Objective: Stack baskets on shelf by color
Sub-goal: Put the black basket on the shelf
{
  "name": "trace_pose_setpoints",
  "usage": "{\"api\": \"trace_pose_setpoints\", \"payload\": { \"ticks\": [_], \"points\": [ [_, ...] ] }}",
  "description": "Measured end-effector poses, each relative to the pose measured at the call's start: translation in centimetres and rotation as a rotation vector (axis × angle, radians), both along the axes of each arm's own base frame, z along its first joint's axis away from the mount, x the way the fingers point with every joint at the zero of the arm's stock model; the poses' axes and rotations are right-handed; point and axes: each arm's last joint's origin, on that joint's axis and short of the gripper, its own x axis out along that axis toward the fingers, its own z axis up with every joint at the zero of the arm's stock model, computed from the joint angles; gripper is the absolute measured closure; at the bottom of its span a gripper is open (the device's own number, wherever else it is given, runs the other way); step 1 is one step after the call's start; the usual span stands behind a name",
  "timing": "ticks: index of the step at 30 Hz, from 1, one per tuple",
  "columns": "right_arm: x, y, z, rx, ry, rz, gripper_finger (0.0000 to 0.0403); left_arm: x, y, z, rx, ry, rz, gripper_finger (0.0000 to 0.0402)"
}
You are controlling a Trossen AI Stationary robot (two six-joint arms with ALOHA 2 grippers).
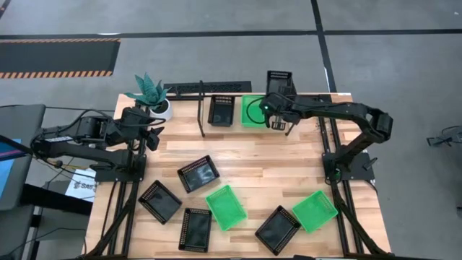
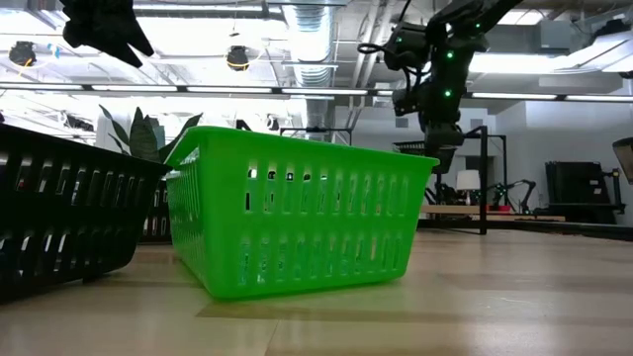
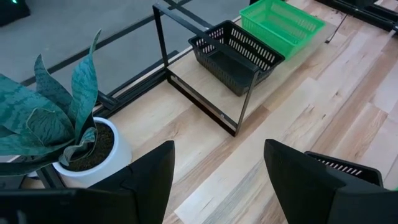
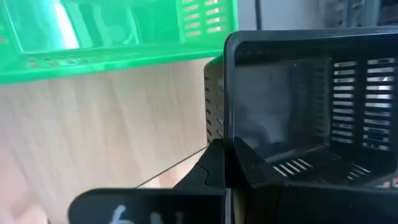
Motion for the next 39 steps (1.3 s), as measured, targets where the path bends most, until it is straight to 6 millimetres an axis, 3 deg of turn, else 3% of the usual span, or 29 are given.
{"api": "trace_pose_setpoints", "payload": {
  "ticks": [23,39],
  "points": [
    [0.2,1.6,-0.4,0.034,-0.015,-0.05,0.0393,0.0,0.0,0.0,-0.007,-0.002,0.007,0.0166],
    [0.5,3.9,0.1,-0.04,0.108,0.03,0.0393,-0.1,0.1,0.0,0.014,-0.001,0.025,0.0166]
  ]
}}
